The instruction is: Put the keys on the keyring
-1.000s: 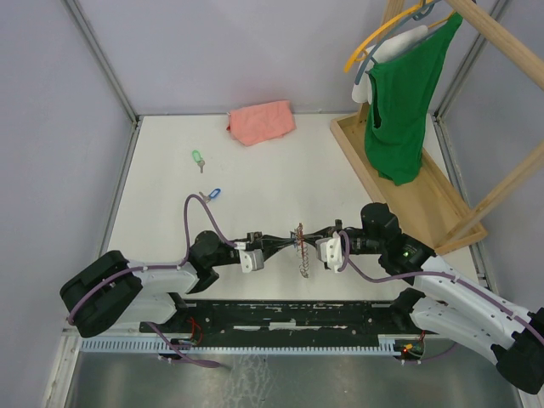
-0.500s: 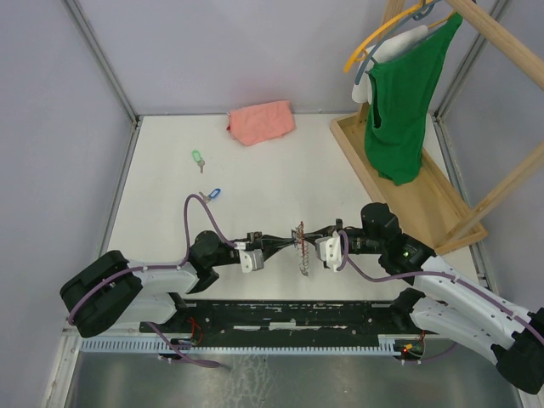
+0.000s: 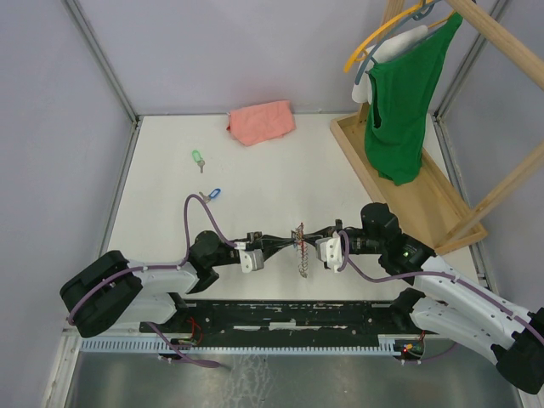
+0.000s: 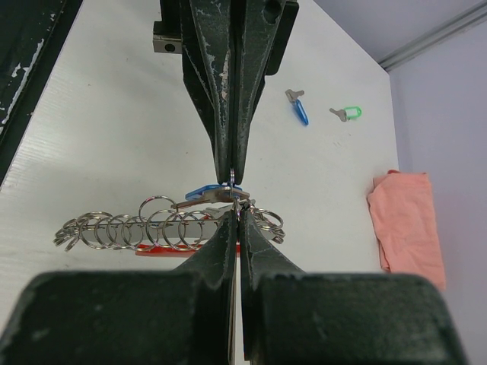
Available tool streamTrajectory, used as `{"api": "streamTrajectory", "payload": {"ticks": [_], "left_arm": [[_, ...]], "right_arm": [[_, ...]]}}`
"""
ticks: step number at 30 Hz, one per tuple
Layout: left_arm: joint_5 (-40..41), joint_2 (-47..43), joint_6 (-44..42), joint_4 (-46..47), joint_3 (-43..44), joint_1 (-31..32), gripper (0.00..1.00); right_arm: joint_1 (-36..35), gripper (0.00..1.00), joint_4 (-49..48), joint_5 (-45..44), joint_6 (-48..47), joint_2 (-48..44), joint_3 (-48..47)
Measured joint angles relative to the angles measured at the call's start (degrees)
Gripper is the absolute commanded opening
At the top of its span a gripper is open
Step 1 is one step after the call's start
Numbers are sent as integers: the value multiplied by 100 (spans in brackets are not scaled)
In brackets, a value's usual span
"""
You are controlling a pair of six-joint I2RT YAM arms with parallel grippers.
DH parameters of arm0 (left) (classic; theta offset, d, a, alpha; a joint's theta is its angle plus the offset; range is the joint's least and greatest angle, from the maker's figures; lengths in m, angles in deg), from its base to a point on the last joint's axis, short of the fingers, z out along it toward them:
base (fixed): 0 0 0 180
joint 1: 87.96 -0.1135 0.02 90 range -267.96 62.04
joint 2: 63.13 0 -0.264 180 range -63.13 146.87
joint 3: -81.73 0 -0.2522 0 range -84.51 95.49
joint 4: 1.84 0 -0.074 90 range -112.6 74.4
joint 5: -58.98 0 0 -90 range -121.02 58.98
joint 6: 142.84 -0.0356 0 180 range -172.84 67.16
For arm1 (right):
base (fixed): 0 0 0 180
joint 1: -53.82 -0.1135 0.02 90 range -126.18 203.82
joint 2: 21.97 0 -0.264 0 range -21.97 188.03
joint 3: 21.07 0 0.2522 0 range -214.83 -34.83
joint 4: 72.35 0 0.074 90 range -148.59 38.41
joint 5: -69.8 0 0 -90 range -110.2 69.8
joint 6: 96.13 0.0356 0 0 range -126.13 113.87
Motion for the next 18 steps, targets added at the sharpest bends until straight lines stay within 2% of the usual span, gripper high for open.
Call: {"api": "streamTrajectory", "payload": {"ticks": [18], "left_arm": [[50, 0, 0, -4, 0, 0, 3]], "right_arm": [[0, 1, 35, 28, -2, 0, 0]]}}
